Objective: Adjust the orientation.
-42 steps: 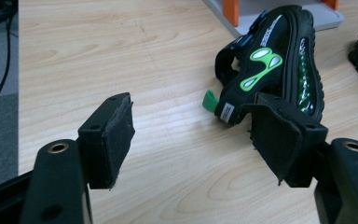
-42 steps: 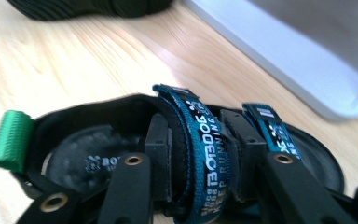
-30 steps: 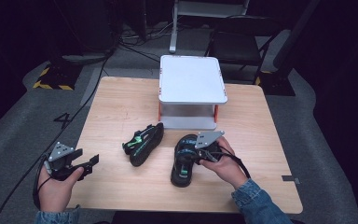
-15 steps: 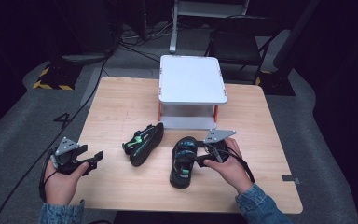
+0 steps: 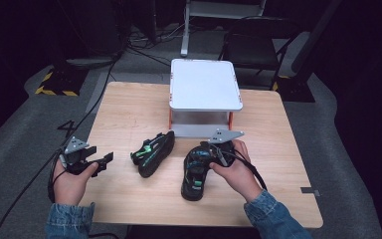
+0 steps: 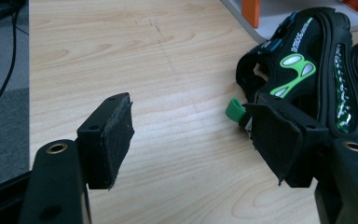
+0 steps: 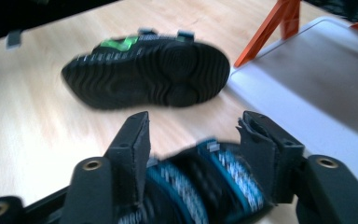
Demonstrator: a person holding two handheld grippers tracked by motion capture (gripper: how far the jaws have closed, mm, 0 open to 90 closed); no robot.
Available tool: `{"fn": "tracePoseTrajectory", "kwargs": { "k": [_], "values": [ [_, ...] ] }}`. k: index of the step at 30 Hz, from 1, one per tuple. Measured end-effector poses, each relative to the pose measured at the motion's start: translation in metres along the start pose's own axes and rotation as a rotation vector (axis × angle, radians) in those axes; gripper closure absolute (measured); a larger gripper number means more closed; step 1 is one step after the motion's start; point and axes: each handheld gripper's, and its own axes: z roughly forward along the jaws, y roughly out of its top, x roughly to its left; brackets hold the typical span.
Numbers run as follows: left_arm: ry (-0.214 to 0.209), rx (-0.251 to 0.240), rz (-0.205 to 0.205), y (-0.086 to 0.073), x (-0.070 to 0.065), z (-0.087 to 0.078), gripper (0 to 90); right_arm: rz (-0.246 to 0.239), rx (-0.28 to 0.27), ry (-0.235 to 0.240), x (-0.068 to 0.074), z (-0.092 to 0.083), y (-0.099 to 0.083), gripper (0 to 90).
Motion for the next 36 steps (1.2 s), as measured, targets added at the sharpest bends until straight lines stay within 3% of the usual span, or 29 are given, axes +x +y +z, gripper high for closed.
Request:
{"fn": "tracePoseTrajectory", "kwargs": {
  "k": [5,8,15,20,23,30,34,36],
  "values": [
    [-0.004,-0.017,-0.011,0.006,0.006,0.003,30.4,0.001,0.044,-0.008,0.009,0.014,0.019,46.1],
    [-0.006,-0.025,-0.022,0.009,0.008,0.005,30.4,-0.032,0.079,-0.014,0.019,0.026,0.035,49.4],
    [-0.001,-0.03,-0.016,0.012,0.01,0.005,30.3,-0.035,0.116,0.026,0.031,0.05,0.055,52.6],
    [0.005,-0.034,-0.015,0.013,0.01,0.005,30.3,-0.063,0.148,0.029,0.041,0.069,0.062,54.7],
    [-0.001,-0.032,-0.017,0.014,0.009,0.006,30.2,-0.116,0.182,0.028,0.051,0.087,0.068,66.8],
    [-0.008,-0.03,-0.011,0.014,0.009,0.009,30.2,-0.152,0.197,0.04,0.063,0.111,0.076,71.7],
    [-0.008,-0.03,-0.013,0.014,0.009,0.009,30.1,-0.172,0.229,0.043,0.066,0.119,0.074,74.0],
    [-0.012,-0.031,-0.011,0.014,0.009,0.009,30.2,-0.17,0.217,0.041,0.067,0.119,0.072,75.0]
  ]
}}
